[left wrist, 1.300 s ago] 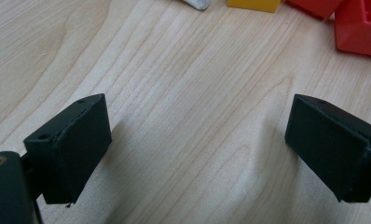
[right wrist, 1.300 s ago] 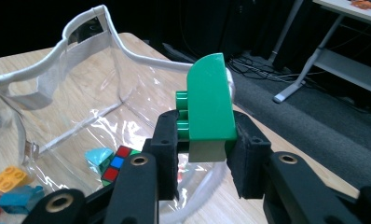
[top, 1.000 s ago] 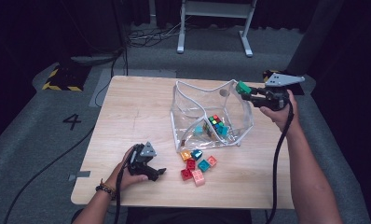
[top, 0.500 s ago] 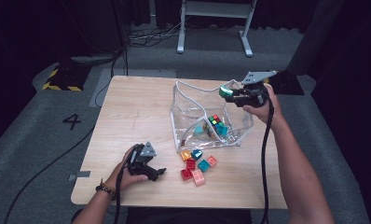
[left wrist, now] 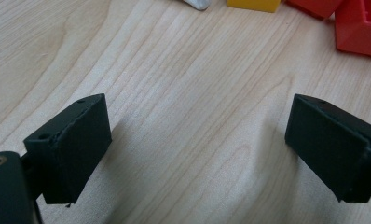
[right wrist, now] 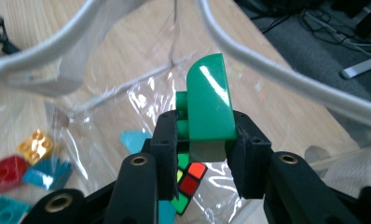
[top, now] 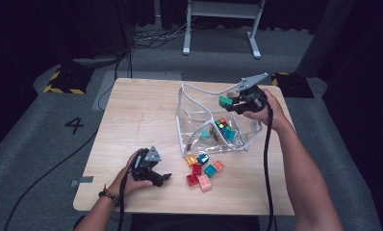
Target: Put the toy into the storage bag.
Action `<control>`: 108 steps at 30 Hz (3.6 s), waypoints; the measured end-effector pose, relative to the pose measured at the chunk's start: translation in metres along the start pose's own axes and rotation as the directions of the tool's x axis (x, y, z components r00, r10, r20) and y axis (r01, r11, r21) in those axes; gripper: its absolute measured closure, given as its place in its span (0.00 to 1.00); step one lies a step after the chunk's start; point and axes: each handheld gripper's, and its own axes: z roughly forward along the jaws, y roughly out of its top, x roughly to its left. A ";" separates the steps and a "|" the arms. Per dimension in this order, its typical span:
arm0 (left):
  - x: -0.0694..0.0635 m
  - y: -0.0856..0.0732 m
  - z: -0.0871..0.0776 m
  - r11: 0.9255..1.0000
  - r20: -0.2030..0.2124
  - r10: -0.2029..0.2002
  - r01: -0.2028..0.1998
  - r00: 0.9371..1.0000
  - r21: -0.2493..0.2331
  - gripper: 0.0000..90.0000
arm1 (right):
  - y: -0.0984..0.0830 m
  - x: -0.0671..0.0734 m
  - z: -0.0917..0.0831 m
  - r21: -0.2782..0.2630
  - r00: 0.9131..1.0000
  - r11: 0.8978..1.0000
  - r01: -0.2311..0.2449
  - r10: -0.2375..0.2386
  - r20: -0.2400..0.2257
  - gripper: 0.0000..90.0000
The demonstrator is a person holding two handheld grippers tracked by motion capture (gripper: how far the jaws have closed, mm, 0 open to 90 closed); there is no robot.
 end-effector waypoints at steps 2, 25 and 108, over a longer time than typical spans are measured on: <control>0.000 0.000 0.000 1.000 0.001 -0.001 0.001 1.000 0.000 0.08 | -0.002 0.001 0.001 0.041 1.000 0.999 0.025 -0.024 -0.013 0.74; 0.000 0.000 0.000 1.000 0.001 -0.003 0.003 1.000 -0.002 0.08 | -0.025 -0.005 -0.007 0.371 0.991 0.920 0.123 -0.137 0.009 0.73; 0.000 0.000 0.000 1.000 0.000 0.000 0.000 1.000 0.000 0.08 | -0.173 0.125 0.024 -0.112 0.984 0.988 -0.110 0.092 -0.154 0.35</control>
